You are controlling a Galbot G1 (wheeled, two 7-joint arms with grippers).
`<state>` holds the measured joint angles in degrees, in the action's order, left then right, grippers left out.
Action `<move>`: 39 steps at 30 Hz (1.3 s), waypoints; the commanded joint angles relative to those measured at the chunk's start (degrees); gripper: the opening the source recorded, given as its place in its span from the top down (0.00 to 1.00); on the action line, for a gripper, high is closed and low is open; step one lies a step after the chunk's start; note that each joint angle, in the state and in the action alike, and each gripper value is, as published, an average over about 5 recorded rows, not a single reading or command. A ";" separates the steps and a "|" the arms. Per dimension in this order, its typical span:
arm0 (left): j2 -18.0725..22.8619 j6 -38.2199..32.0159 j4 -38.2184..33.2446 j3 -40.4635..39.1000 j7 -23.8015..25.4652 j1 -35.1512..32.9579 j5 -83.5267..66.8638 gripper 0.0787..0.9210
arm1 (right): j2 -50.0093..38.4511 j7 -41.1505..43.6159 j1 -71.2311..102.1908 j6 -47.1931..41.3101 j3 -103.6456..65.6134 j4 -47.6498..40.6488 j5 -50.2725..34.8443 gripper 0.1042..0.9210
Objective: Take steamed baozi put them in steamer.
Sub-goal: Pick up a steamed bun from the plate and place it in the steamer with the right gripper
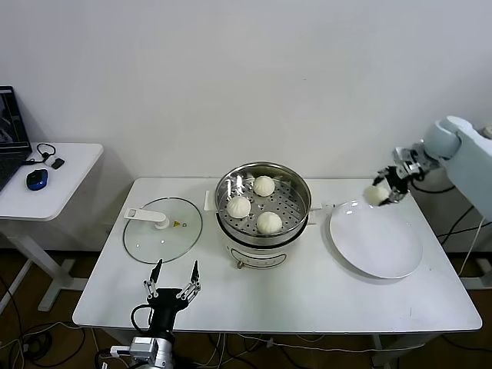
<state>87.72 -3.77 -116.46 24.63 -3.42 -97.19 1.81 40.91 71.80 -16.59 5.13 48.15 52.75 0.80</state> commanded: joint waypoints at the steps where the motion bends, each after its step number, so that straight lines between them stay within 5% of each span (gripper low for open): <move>1: -0.09 0.06 -0.16 -0.19 0.02 0.05 0.07 0.12 | 1.92 0.22 -18.30 -4.69 18.74 12.63 -16.40 0.33; 14: -0.15 -0.09 -0.70 -0.14 0.02 -0.11 0.02 0.12 | 13.52 -0.41 -23.20 -9.42 24.49 12.87 -24.72 0.33; 39: -0.46 -0.07 -1.43 1.01 0.12 -0.33 -0.97 0.12 | 22.80 0.32 -9.62 -8.69 20.28 -1.14 -16.10 0.33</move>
<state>87.31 -3.88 -118.12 25.58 -3.33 -97.58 0.99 61.12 71.59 -29.92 -4.00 69.38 57.30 -18.20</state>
